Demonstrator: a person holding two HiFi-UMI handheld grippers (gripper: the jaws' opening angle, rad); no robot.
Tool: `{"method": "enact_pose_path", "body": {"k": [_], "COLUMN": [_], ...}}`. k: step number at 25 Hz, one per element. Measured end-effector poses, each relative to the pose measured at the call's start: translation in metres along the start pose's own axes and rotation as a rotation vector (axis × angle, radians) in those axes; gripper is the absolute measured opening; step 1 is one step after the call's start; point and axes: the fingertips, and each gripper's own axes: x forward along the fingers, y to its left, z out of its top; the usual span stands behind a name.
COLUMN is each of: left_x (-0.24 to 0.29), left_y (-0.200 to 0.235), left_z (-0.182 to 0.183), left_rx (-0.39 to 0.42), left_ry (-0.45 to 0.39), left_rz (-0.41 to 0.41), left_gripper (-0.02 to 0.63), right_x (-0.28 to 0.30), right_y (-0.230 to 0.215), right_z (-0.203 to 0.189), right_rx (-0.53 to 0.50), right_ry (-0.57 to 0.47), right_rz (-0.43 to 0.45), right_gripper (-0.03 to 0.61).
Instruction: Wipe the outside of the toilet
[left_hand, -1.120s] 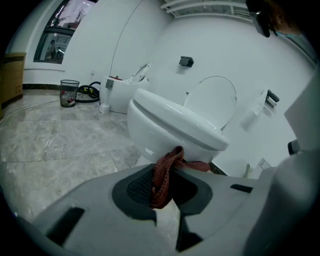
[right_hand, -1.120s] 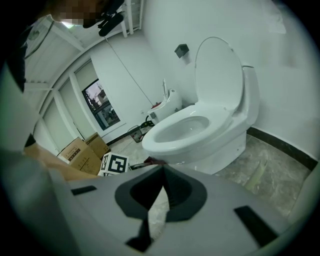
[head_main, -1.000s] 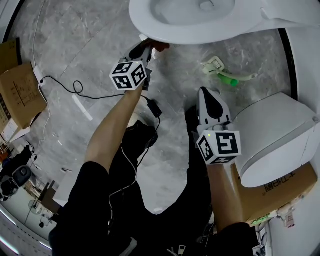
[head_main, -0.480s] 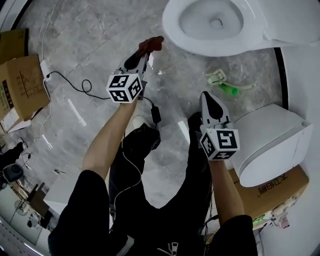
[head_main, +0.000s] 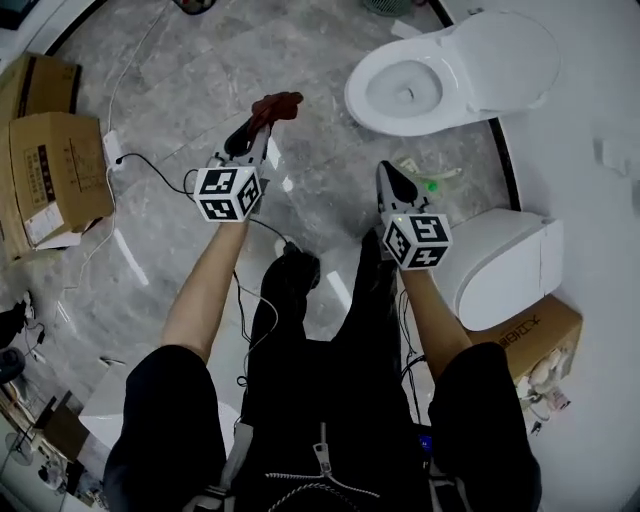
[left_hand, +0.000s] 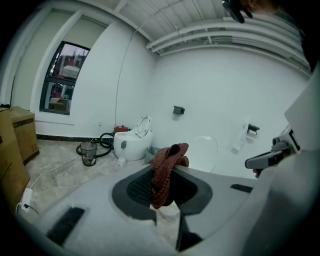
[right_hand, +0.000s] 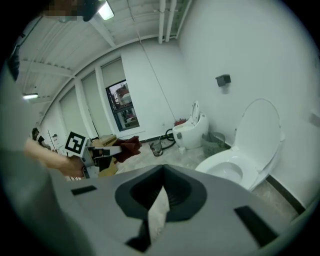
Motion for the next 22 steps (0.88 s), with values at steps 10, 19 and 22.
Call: {"method": "enact_pose_path", "body": {"k": [10, 19, 22], "left_x": [-0.078, -0.028, 0.011], "left_y": [-0.008, 0.007, 0.012], "left_z": [0.122, 0.203, 0.233], "left_rx": [0.021, 0.079, 0.119], "left_ry": [-0.037, -0.039, -0.026], "left_rz": [-0.079, -0.159, -0.231], "left_gripper": [0.064, 0.064, 0.064], "right_x": [-0.051, -0.009, 0.022], "right_y": [0.059, 0.038, 0.020], "right_z": [0.121, 0.168, 0.180], "right_rx": [-0.071, -0.093, -0.024], "right_ry": [-0.110, -0.148, -0.145], "right_rz": [-0.074, -0.104, -0.145], "right_gripper": [0.003, 0.003, 0.003]}}
